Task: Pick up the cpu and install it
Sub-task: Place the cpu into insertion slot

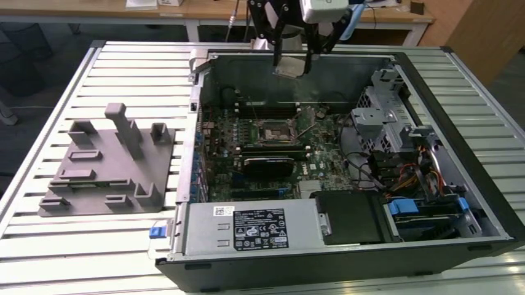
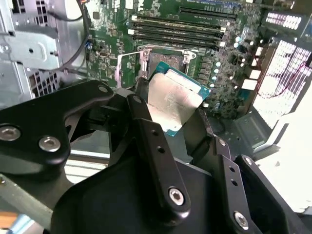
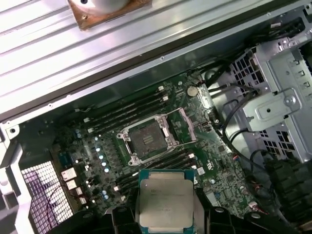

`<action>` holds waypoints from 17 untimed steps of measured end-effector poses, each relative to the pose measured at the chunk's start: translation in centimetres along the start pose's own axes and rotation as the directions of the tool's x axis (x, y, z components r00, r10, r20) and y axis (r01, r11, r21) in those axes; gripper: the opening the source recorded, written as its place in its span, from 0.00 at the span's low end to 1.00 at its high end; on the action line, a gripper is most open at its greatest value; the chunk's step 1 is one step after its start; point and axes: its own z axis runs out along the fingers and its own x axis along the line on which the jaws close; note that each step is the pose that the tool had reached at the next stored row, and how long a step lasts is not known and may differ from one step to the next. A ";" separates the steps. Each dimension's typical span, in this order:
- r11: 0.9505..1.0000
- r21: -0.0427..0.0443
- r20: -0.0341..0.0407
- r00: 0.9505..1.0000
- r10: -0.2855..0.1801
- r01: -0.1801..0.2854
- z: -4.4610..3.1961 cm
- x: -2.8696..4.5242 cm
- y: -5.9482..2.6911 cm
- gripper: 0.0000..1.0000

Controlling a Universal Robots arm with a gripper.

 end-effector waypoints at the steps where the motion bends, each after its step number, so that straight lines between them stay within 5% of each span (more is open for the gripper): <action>1: 1.000 0.000 0.001 1.000 0.014 -0.014 0.03 0.00 0.01 0.53; 8: 0.995 0.002 0.005 0.995 0.100 -0.100 0.24 0.06 0.10 0.53; 17: 0.982 0.004 0.010 0.982 0.188 -0.188 0.50 0.19 0.36 0.53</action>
